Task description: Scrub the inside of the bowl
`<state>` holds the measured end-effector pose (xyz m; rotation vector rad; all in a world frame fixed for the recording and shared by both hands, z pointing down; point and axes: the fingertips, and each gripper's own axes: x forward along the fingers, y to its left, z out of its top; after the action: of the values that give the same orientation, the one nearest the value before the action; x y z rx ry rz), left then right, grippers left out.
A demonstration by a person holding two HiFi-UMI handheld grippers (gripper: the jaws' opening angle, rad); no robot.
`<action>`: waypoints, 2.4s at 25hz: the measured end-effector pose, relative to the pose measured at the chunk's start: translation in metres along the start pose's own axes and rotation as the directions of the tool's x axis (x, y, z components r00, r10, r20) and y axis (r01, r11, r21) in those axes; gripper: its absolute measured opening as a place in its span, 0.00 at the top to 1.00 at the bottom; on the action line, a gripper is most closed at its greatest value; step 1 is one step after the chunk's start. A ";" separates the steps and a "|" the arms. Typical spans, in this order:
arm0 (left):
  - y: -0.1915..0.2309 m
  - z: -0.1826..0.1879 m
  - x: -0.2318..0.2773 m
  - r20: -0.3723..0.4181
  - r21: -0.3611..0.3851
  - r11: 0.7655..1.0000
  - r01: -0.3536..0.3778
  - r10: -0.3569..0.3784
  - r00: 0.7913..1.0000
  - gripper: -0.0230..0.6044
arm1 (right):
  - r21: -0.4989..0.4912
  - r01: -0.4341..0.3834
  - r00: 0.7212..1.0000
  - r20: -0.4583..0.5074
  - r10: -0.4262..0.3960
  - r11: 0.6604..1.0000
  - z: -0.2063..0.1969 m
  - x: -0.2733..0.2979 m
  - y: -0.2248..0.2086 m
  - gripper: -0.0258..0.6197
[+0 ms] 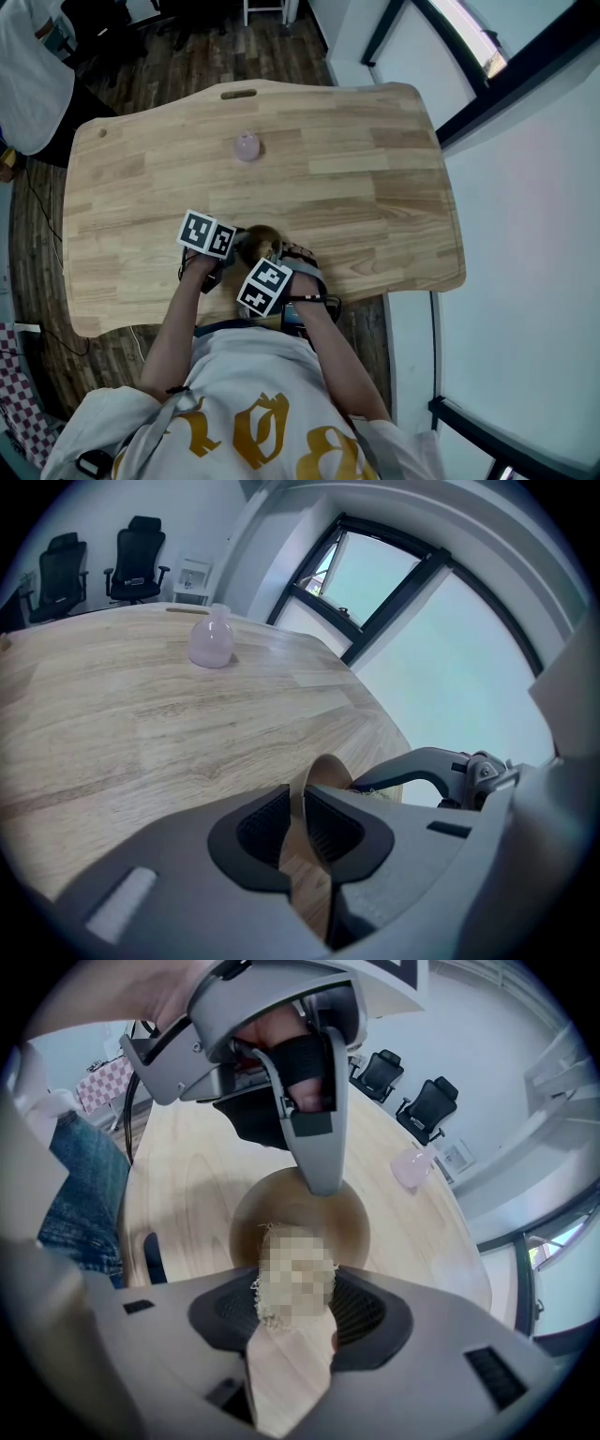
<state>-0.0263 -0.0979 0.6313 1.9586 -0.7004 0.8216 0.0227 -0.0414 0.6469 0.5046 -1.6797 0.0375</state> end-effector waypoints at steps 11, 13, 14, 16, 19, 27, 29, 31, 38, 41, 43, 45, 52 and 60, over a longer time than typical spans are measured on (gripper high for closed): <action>-0.003 0.001 0.000 0.005 -0.005 1.000 0.015 -0.015 1.000 0.90 | 0.039 0.020 1.000 -0.011 -0.020 0.999 -0.007 0.001 -0.008 0.67; -0.004 0.001 0.001 0.005 -0.007 1.000 0.019 -0.019 1.000 0.90 | 0.041 0.026 1.000 -0.012 -0.026 0.999 -0.007 0.001 -0.009 0.67; -0.005 0.001 0.001 0.005 -0.008 1.000 0.021 -0.021 1.000 0.90 | 0.043 0.029 1.000 -0.012 -0.029 0.999 -0.008 0.001 -0.010 0.67; -0.006 0.001 0.002 0.006 -0.013 1.000 0.026 -0.026 1.000 0.90 | 0.046 0.035 0.999 -0.012 -0.034 0.998 -0.009 0.001 -0.012 0.66; -0.007 0.002 0.002 0.009 -0.021 0.999 0.036 -0.036 0.999 0.90 | 0.045 0.047 0.999 -0.007 -0.047 0.998 -0.009 0.000 -0.015 0.67; -0.012 0.001 0.003 0.003 -0.027 0.998 0.059 -0.059 0.998 0.89 | 0.037 0.081 0.997 0.006 -0.082 0.996 -0.005 -0.003 -0.020 0.67; -0.013 0.001 0.004 0.003 -0.030 0.997 0.067 -0.067 0.998 0.89 | 0.031 0.090 0.996 0.010 -0.090 0.995 -0.004 -0.004 -0.021 0.67; -0.014 0.001 0.004 0.003 -0.036 0.996 0.076 -0.076 0.997 0.89 | 0.020 0.101 0.995 0.013 -0.101 0.995 -0.002 -0.005 -0.022 0.66; -0.016 0.000 0.006 0.005 -0.051 0.994 0.099 -0.099 0.995 0.89 | 0.002 0.107 0.994 0.032 -0.107 0.994 0.003 -0.006 -0.020 0.67; -0.017 -0.001 0.006 0.004 -0.058 0.993 0.106 -0.106 0.994 0.89 | -0.007 0.102 0.994 0.043 -0.101 0.995 0.006 -0.007 -0.019 0.67; -0.017 -0.001 0.006 0.003 -0.059 0.992 0.108 -0.108 0.994 0.89 | -0.012 0.094 0.994 0.051 -0.094 0.995 0.008 -0.007 -0.017 0.66; -0.017 -0.001 0.006 0.004 -0.058 0.992 0.109 -0.109 0.994 0.89 | -0.016 0.086 0.995 0.058 -0.085 0.996 0.009 -0.007 -0.016 0.66; -0.015 -0.001 0.006 0.012 -0.067 0.991 0.112 -0.111 0.994 0.89 | -0.025 0.061 0.995 0.077 -0.059 0.998 0.014 -0.006 -0.011 0.67; -0.014 -0.001 0.007 0.024 -0.077 0.991 0.114 -0.112 0.993 0.89 | -0.025 0.022 0.995 0.098 -0.020 0.999 0.014 -0.007 -0.005 0.66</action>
<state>-0.0123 -0.0917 0.6301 1.9195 -0.6180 0.6968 0.0113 -0.0479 0.6367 0.5112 -1.7685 -0.0254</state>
